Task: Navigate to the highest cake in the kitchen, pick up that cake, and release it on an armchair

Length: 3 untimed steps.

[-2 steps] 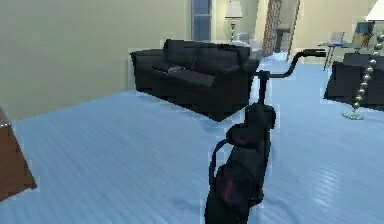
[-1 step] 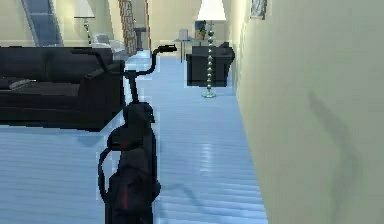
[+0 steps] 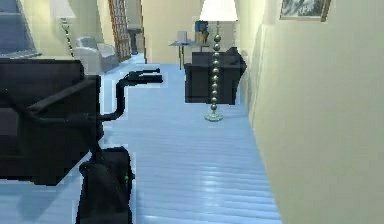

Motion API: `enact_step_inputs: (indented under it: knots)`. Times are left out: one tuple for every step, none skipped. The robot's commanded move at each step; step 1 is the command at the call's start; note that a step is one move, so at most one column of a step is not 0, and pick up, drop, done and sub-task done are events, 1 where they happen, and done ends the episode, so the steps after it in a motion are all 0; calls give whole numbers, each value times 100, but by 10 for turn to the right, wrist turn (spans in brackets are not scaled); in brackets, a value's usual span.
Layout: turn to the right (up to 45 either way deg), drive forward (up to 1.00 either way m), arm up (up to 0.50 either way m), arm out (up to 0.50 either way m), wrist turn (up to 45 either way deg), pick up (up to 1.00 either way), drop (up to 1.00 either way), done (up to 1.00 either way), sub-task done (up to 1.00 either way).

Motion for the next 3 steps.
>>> enact_step_inputs:
  knots:
    - [30, 0, 0, 0, 0, 0, 0, 0, 0]
    - [0, 100, 0, 0, 0, 0, 0, 0, 0]
    - [0, 25, 0, 0, 0, 0, 0, 0, 0]
